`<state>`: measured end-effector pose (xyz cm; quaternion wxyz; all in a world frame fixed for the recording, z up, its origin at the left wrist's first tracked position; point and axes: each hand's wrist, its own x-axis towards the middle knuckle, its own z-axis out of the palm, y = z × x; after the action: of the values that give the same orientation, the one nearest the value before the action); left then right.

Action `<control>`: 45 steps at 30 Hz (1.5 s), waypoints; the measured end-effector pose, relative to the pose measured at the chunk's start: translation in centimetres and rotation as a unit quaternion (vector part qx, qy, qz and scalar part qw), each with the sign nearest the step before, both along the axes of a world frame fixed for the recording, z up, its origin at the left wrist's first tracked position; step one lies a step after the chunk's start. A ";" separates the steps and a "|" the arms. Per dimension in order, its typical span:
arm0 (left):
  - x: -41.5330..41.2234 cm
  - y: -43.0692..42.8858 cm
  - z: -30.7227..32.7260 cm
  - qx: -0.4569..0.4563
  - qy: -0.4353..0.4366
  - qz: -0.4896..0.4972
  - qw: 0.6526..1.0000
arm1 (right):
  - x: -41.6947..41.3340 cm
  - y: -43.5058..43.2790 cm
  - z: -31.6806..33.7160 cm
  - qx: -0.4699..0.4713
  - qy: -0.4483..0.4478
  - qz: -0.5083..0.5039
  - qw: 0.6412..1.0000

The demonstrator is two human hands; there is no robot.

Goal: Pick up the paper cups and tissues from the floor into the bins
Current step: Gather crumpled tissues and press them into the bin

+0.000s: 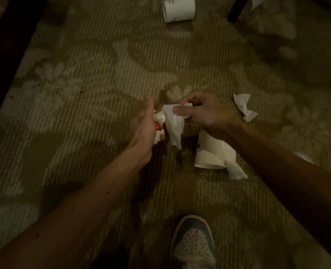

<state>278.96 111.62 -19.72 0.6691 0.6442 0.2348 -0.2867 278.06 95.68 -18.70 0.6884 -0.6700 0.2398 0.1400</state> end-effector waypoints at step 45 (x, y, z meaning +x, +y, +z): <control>-1.6 -5.8 -0.3 0.011 -0.091 -0.126 0.988 | -10.9 -9.3 -2.9 -0.385 0.061 0.217 0.895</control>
<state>277.31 105.80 -20.03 0.6395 0.6991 0.0928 -0.3061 267.12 86.41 -21.65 0.3127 -0.9084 0.1647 0.2233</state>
